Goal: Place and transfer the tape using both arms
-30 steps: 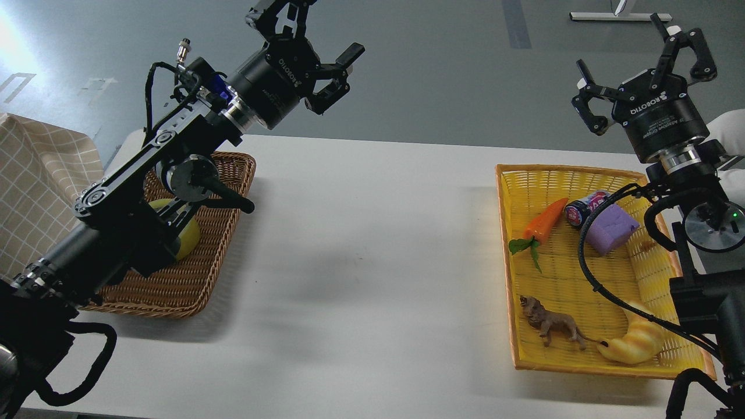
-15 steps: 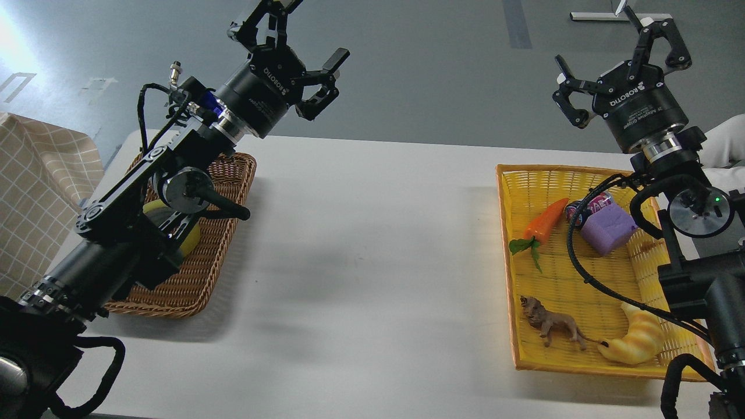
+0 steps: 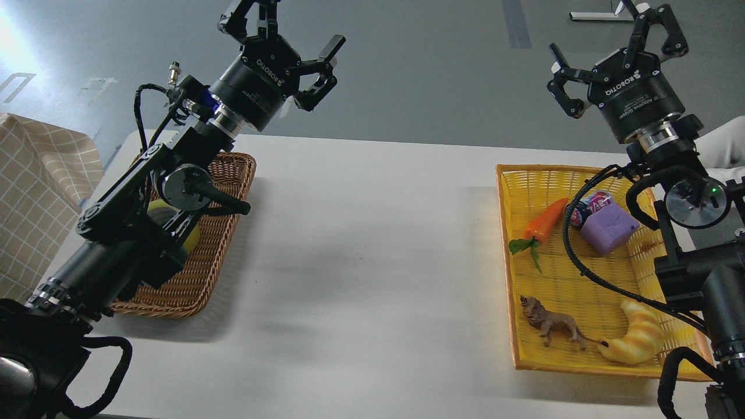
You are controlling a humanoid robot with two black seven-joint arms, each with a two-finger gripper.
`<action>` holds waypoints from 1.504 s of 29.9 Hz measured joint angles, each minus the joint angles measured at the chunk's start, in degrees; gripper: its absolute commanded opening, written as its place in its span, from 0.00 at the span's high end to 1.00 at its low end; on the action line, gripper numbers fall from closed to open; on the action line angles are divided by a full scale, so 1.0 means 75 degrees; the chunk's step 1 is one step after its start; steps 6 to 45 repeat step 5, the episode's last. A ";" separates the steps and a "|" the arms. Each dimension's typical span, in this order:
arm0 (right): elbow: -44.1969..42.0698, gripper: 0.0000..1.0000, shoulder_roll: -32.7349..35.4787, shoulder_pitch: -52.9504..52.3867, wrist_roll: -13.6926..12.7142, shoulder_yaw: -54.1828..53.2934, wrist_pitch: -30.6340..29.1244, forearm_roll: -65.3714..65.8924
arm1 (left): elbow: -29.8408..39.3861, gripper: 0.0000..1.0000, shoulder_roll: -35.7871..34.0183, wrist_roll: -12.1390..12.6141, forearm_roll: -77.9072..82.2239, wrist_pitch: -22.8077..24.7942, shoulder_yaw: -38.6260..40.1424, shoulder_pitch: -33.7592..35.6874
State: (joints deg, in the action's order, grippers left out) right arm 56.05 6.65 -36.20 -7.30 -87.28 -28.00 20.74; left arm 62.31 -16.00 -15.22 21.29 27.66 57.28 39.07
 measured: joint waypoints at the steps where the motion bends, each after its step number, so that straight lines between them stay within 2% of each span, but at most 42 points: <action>1: 0.0013 0.01 -0.0009 0.0000 0.0000 0.0000 0.0000 0.0000 | 0.0000 0.02 0.0000 0.0000 -0.0029 0.0001 0.0002 -0.0008; 45: 0.0074 0.01 -0.0017 -0.0003 0.0000 0.0011 0.0000 -0.0003 | 0.0000 0.02 -0.0006 0.0012 -0.0061 0.0004 0.0011 -0.0032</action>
